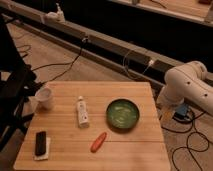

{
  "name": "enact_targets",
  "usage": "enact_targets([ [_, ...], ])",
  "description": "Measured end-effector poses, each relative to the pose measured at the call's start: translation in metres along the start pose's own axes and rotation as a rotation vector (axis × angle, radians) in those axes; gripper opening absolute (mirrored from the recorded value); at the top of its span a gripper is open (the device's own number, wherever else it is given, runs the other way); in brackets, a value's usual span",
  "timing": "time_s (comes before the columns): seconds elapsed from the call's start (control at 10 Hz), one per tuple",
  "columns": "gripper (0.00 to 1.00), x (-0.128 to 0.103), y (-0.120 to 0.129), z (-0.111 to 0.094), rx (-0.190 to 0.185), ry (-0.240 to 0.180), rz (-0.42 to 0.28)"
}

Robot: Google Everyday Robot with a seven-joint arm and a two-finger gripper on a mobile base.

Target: Place the pepper in the ceramic cup

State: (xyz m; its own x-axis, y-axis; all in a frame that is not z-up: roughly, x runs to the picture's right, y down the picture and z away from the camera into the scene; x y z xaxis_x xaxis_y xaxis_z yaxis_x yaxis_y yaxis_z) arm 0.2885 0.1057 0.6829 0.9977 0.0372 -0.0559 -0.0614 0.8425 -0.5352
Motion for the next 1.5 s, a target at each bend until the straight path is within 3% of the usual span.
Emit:
enact_targets([
  [1.0,0.65,-0.001,0.0,0.002,0.001,0.001,-0.005],
  [1.5,0.65,-0.07,0.022,0.035,-0.029,-0.041,-0.262],
])
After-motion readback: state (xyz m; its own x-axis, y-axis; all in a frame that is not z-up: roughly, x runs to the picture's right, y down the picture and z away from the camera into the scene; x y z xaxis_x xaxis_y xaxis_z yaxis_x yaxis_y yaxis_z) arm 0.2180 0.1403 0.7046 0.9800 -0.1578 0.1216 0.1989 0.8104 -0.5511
